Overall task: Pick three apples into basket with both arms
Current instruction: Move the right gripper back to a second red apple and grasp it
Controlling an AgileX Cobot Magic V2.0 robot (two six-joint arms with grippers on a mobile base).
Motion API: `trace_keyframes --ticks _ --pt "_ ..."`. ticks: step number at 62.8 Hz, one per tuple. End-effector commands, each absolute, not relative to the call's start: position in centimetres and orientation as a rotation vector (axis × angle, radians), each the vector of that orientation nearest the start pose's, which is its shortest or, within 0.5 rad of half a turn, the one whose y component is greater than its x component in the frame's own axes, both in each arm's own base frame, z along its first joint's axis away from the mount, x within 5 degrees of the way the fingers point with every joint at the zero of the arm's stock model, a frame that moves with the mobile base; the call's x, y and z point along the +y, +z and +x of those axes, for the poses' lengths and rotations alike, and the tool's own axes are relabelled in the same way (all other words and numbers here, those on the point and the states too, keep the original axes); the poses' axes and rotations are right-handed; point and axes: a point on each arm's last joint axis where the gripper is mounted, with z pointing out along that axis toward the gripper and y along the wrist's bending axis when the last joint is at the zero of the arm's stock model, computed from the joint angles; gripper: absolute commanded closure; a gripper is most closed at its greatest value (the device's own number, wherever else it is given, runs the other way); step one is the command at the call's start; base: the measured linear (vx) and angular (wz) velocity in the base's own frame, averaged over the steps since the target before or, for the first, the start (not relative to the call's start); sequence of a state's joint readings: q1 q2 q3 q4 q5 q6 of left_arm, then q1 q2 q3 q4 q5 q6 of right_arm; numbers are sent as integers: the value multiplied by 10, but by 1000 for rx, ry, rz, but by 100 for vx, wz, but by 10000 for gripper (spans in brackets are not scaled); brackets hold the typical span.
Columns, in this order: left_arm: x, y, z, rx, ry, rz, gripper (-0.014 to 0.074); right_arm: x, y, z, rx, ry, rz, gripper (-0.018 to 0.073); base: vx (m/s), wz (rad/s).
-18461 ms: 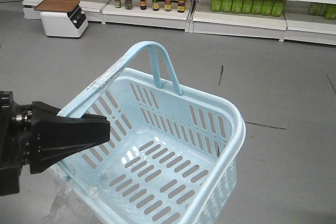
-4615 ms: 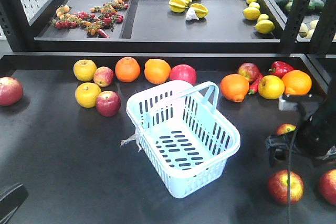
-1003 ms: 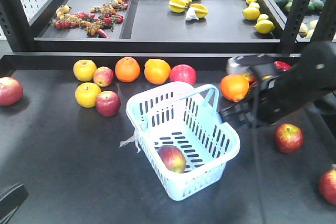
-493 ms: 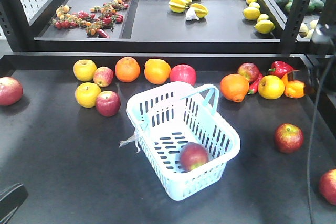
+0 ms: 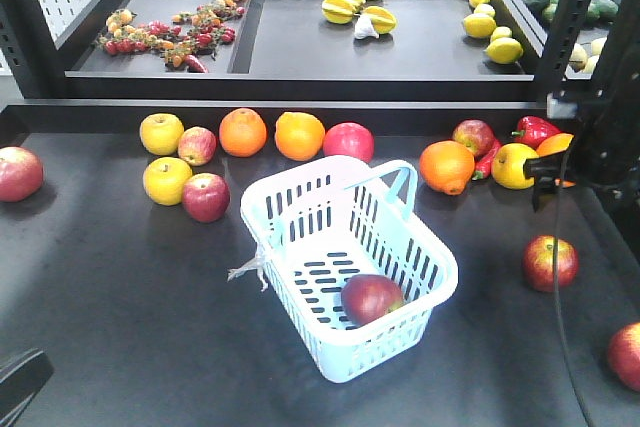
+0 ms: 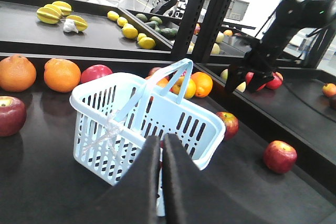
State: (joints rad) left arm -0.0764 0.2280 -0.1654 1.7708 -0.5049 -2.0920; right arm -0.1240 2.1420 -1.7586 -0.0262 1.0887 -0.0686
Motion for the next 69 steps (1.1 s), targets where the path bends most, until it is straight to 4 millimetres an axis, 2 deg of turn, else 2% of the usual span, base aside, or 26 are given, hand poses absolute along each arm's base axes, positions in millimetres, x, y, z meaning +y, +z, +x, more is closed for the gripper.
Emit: trace_keyframes --ticks 1,18,38,50,60,69 --pt "-46 254 62 1660 -665 179 604 -63 223 452 2880 -110 78 -167 0 0" --pt "-46 254 62 1660 -665 177 604 -66 190 472 2948 -100 112 -132 0 0" --pt "-46 254 62 1660 -665 177 604 -66 132 477 3062 -89 143 -111 0 0" --pt "-46 254 62 1660 -665 177 604 -66 120 477 3089 -87 145 -83 0 0" --pt "-46 254 62 1660 -665 177 604 -66 123 476 3088 -87 147 52 0 0" --pt "-46 254 62 1660 -665 177 604 -64 134 476 3072 -45 114 270 0 0"
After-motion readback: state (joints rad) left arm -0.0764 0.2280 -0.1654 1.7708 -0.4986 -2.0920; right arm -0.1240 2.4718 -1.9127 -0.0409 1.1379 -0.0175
